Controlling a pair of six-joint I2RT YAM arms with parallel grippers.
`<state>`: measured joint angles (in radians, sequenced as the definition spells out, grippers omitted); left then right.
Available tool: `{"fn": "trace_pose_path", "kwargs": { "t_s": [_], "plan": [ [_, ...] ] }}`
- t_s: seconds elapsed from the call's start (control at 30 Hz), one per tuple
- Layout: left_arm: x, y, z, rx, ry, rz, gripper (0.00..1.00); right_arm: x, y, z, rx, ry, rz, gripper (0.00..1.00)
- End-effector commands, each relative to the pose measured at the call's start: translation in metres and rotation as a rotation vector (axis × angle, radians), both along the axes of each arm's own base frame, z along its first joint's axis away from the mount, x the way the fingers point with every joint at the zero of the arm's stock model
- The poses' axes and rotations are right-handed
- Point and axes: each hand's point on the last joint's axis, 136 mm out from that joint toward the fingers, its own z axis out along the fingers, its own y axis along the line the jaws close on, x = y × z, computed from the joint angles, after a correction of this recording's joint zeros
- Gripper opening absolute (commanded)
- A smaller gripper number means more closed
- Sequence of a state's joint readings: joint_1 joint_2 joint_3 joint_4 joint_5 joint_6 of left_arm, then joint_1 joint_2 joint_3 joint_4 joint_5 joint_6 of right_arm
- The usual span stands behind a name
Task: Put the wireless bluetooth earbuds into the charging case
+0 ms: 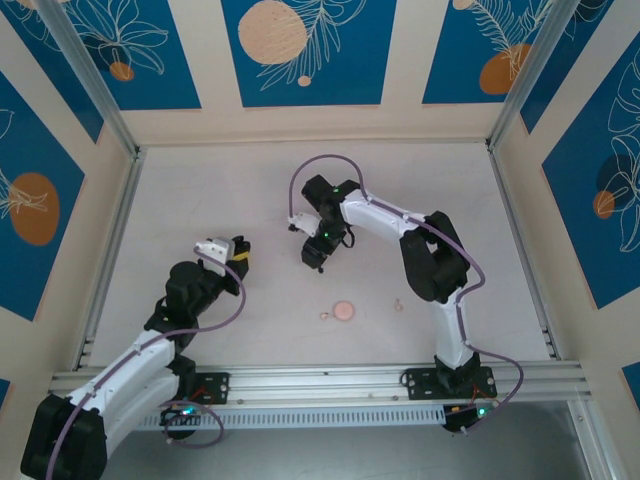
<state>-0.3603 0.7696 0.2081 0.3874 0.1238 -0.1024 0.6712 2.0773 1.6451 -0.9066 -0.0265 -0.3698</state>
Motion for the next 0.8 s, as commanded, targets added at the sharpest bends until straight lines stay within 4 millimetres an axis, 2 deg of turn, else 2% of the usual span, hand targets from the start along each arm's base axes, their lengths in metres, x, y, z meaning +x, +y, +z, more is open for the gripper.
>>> {"fn": "trace_pose_path", "kwargs": {
  "t_s": [0.0,0.13,0.23,0.47,0.77],
  "plan": [
    [0.003,-0.002,0.013,-0.007,-0.045,-0.018,0.13,-0.012,-0.005,0.004,0.030,-0.112,0.340,0.55],
    [0.003,-0.002,0.013,-0.006,-0.042,-0.019,0.13,-0.015,-0.005,0.012,0.121,-0.206,0.548,0.50],
    [0.003,-0.002,0.013,-0.005,-0.041,-0.021,0.13,-0.010,-0.006,0.009,0.124,-0.248,0.620,0.51],
    [0.003,-0.003,0.013,-0.003,-0.041,-0.027,0.13,-0.007,-0.003,-0.006,0.104,-0.231,0.709,0.52],
    [0.003,-0.005,0.013,0.000,-0.040,-0.036,0.13,-0.004,-0.001,-0.015,0.096,-0.250,0.761,0.55]
  ]
}}
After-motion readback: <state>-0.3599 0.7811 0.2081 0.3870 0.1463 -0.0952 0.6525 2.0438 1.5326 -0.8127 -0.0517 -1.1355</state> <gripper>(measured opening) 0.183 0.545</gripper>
